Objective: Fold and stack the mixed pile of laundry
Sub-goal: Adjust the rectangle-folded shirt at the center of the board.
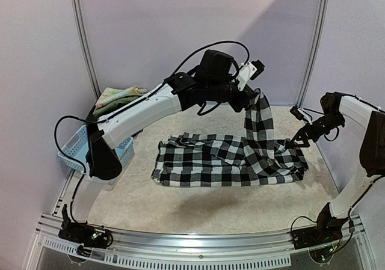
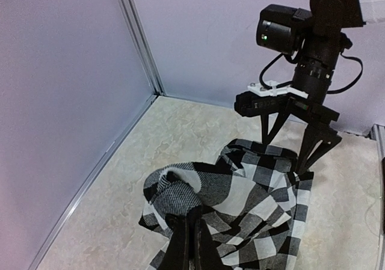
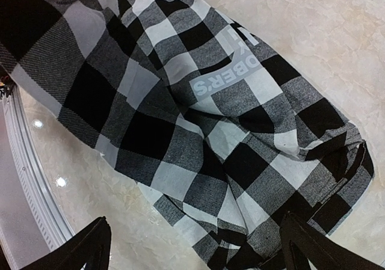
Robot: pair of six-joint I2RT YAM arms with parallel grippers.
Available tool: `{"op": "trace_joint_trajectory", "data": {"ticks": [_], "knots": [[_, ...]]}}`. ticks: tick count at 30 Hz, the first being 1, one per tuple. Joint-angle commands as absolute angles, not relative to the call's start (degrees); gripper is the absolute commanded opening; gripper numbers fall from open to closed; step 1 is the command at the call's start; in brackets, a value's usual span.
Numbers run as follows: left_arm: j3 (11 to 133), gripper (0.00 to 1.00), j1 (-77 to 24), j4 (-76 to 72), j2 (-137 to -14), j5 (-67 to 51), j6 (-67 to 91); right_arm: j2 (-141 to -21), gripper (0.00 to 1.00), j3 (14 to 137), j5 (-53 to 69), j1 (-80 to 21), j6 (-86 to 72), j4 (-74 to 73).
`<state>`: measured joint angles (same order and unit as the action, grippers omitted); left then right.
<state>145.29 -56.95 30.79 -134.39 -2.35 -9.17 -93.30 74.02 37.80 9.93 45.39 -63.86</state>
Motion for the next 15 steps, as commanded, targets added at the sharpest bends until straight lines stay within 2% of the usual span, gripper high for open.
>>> {"op": "trace_joint_trajectory", "data": {"ticks": [1, 4, 7, 11, 15], "knots": [[146.12, 0.00, -54.95, 30.37, -133.68, -0.37, -14.53, -94.19, 0.99, 72.67, 38.38, 10.31, 47.01, -65.11], [145.99, 0.00, -53.05, 32.19, -132.69, -0.53, -17.93, -94.88, 0.99, 72.23, 38.24, 10.34, 49.25, -65.90], [142.67, 0.00, -51.89, 35.79, -129.98, -7.94, -23.92, -95.67, 0.99, 71.87, 36.93, 10.30, 49.49, -65.33], [127.13, 0.00, -52.41, 35.21, -122.05, -15.32, -34.52, -96.12, 0.99, 71.12, 36.05, 10.30, 49.49, -64.10], [111.94, 0.00, -52.82, 33.03, -114.13, -14.27, -45.02, -97.14, 0.99, 71.19, 36.35, 10.35, 49.65, -64.12]]}}
